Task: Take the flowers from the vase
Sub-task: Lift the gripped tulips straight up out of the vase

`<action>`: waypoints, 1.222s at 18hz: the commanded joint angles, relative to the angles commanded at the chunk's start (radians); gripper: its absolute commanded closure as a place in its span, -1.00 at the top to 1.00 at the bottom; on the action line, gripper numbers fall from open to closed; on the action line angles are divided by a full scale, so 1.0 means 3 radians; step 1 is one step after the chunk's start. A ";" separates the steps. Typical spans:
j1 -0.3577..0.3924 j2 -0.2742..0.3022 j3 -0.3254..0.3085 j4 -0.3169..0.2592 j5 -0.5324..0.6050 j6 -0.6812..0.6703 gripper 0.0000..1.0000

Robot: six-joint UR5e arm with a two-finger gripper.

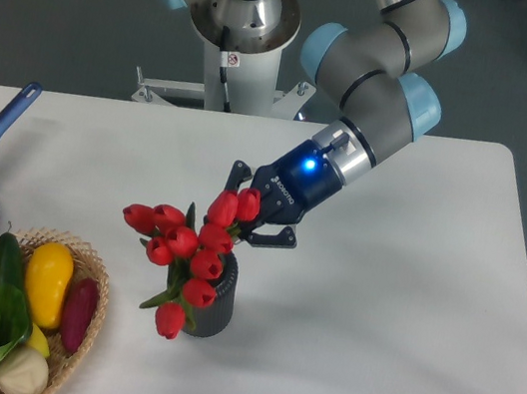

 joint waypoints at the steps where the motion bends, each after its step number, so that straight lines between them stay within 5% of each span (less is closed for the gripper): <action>1: 0.0005 0.0031 0.0010 0.0000 -0.0030 -0.0021 -1.00; 12: 0.0179 0.0348 0.0184 -0.0005 -0.0271 -0.0516 -1.00; 22: 0.0373 0.0475 0.0245 -0.0020 -0.0920 -0.0552 -1.00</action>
